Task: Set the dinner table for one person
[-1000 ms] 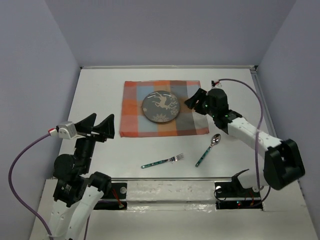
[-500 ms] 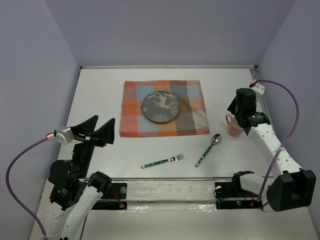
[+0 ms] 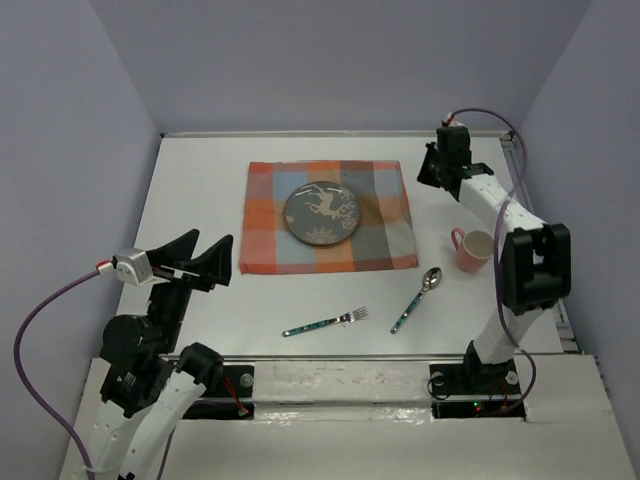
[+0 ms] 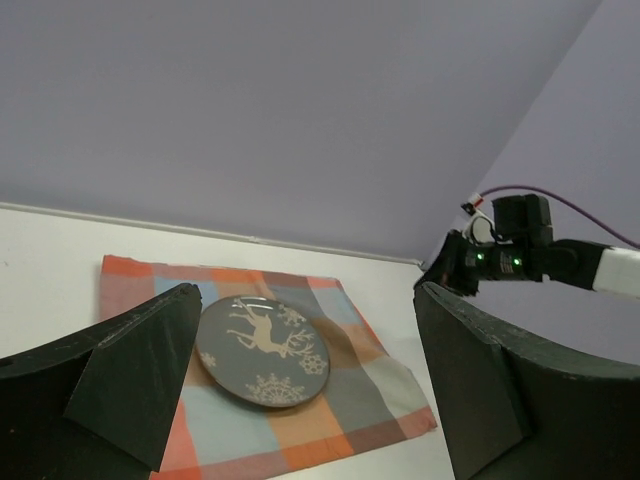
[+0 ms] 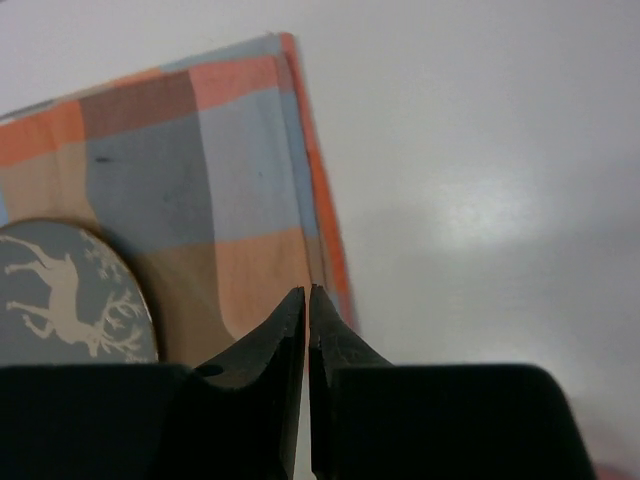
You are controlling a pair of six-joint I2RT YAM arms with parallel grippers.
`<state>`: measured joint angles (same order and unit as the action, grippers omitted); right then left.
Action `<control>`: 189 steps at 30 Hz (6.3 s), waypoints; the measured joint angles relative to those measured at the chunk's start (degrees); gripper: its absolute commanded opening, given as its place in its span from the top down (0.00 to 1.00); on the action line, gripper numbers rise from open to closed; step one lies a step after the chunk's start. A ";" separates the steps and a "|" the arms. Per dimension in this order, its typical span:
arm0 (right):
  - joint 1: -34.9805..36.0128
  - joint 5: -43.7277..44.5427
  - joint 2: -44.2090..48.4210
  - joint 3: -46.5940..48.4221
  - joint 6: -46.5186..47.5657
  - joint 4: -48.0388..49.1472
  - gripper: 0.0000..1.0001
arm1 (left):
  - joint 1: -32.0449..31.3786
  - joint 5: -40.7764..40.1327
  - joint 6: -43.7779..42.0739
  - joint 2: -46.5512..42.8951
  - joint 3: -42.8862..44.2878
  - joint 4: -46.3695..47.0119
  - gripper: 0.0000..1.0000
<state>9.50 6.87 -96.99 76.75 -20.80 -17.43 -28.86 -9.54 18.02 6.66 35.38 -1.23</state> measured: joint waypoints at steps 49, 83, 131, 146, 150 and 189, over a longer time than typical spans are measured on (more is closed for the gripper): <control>1.36 1.51 -44.06 40.22 4.79 0.72 0.58 | 1.05 -0.15 -0.39 7.91 0.00 -0.79 0.01; 1.49 4.28 -47.17 47.52 9.49 -1.20 0.88 | 1.62 0.11 -0.44 8.24 0.00 -0.79 0.01; -2.97 25.09 21.64 -26.03 -6.71 1.53 0.49 | -3.48 1.33 -0.46 1.77 0.00 -0.79 0.01; -3.82 27.02 19.91 -27.15 -10.49 1.97 0.55 | -4.07 1.33 -0.46 1.84 0.00 -0.79 0.01; -3.82 27.26 22.60 -28.98 -10.32 1.73 0.55 | -4.09 1.33 -0.46 2.03 0.00 -0.79 0.01; -3.82 19.43 29.92 -33.59 -5.73 0.57 1.00 | -4.09 1.36 -0.46 2.56 0.00 -0.79 0.01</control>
<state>5.67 26.30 -67.07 43.16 -26.52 -16.86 -32.95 -8.19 17.56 9.21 35.38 -2.02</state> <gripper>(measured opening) 0.044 0.989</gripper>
